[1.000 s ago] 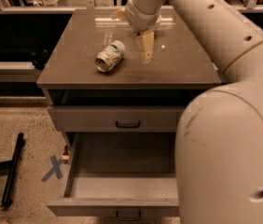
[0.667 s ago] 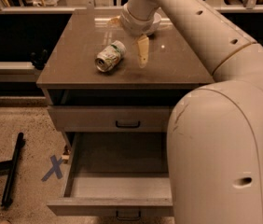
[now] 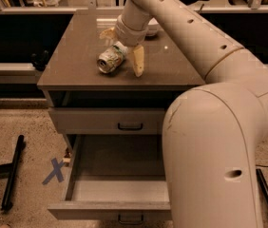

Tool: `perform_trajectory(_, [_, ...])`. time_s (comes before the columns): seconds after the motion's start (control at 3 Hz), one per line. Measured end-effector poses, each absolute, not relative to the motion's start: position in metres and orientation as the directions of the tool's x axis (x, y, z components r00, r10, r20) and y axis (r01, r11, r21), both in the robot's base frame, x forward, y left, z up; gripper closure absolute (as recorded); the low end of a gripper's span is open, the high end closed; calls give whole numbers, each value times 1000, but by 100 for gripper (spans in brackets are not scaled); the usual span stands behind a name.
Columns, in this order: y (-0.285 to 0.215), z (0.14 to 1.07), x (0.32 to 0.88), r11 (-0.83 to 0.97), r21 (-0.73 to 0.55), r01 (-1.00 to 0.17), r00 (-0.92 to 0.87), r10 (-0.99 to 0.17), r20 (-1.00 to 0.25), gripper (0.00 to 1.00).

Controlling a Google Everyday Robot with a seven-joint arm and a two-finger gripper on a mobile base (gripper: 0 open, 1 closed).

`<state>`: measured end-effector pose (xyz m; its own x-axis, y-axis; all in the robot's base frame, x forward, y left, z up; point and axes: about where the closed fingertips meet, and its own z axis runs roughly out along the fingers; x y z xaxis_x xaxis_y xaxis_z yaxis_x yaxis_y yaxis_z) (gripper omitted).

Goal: Place 7up can into middle drawer

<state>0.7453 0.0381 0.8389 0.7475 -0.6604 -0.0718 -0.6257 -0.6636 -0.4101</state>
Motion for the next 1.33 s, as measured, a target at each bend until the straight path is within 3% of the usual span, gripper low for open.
perform_trajectory(0.33, [43,829,745,-682,-399,-613,763,-643,-74,17])
perform_trajectory(0.67, [43,835,745,-682,-399,-614,763,-643,-74,48])
perform_trajectory(1.33, [38,851,745,-648,-437,-624,747,-659,-91,95])
